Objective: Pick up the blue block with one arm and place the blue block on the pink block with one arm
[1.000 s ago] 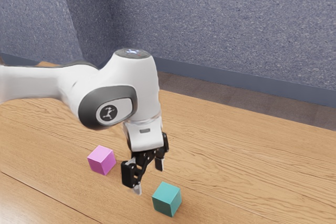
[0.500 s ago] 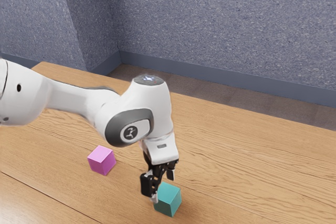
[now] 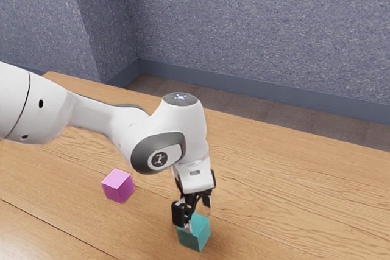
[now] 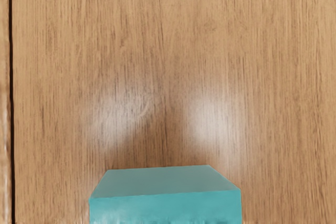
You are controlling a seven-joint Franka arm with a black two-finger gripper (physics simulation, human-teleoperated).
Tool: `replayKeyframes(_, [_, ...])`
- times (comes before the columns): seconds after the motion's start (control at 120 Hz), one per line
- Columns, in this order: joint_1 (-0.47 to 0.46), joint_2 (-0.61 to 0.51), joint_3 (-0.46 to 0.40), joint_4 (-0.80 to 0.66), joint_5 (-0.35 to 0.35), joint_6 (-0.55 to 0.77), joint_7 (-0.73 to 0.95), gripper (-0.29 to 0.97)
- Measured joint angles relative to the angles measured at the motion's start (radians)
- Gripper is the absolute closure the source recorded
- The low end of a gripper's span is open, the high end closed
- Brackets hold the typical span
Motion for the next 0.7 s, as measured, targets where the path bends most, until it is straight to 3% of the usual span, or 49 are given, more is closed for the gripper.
replayKeyframes(0.7, [0.036, 0.125, 0.004, 0.009, 0.008, 0.031, 0.039, 0.00])
